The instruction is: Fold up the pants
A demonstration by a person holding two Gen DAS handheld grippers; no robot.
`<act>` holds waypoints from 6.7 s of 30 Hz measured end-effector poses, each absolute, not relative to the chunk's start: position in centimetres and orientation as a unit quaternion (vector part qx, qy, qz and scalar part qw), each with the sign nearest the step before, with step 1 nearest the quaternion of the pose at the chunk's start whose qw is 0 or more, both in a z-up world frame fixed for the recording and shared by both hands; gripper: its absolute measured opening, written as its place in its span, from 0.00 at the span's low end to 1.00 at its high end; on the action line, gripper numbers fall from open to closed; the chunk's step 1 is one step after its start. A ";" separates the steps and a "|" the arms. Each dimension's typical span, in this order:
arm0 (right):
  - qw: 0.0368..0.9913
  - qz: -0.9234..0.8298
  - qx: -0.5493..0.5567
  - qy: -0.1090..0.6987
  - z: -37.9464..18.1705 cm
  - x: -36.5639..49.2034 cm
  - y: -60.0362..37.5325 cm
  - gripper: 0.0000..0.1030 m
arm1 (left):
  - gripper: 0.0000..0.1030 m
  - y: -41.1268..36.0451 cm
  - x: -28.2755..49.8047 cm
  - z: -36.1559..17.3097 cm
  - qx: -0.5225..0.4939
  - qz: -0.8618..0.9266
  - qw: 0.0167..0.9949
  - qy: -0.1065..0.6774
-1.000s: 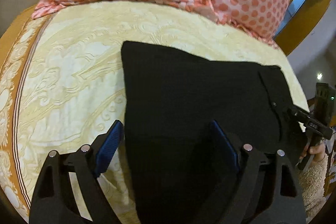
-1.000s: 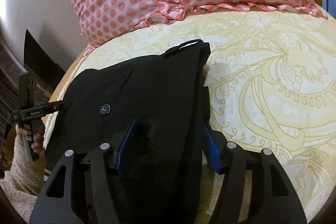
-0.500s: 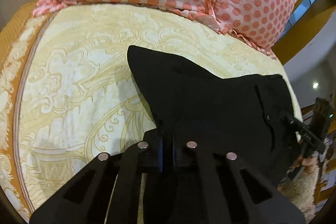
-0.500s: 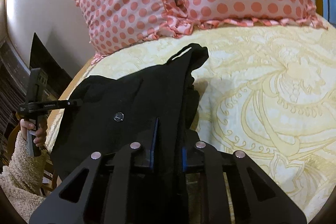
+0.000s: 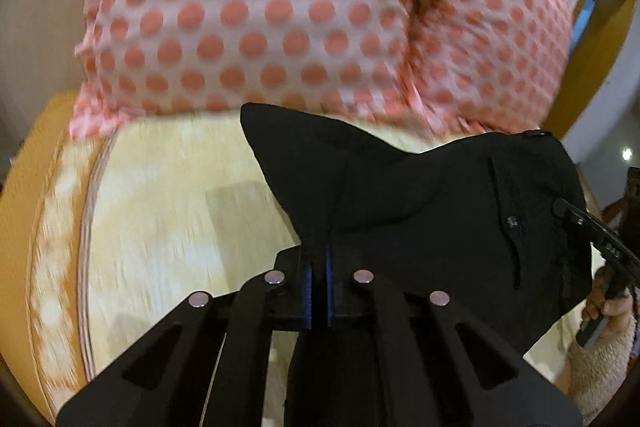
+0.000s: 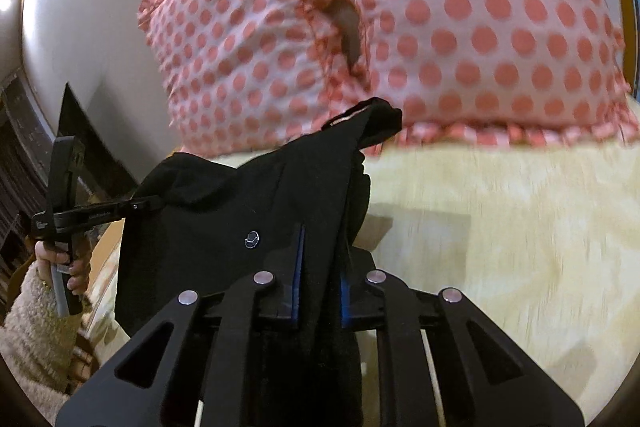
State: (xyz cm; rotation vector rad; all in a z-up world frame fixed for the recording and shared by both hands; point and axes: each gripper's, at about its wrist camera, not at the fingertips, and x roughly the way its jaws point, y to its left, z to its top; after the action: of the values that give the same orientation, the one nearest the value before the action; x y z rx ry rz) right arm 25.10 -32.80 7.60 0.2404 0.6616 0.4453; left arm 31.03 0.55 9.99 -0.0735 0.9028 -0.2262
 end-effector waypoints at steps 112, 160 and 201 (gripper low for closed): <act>0.925 0.017 0.000 0.378 -1.9 11.1 -21.0 0.99 | 0.98 -2.7 11.6 1.6 0.010 -0.001 0.907 0.420; 0.926 0.016 0.000 0.377 -1.8 11.1 -20.9 0.99 | 0.98 -2.7 11.6 1.6 0.010 -0.001 0.907 0.420; 0.926 0.014 0.001 0.376 -1.9 11.1 -20.8 0.99 | 0.98 -2.5 11.7 1.5 0.009 -0.001 0.905 0.425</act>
State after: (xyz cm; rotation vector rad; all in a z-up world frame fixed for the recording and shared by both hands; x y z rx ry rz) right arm 11.09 -20.82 -1.92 0.0028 0.7714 0.0290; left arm 11.68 -2.52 1.50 0.0189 0.8777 -0.0023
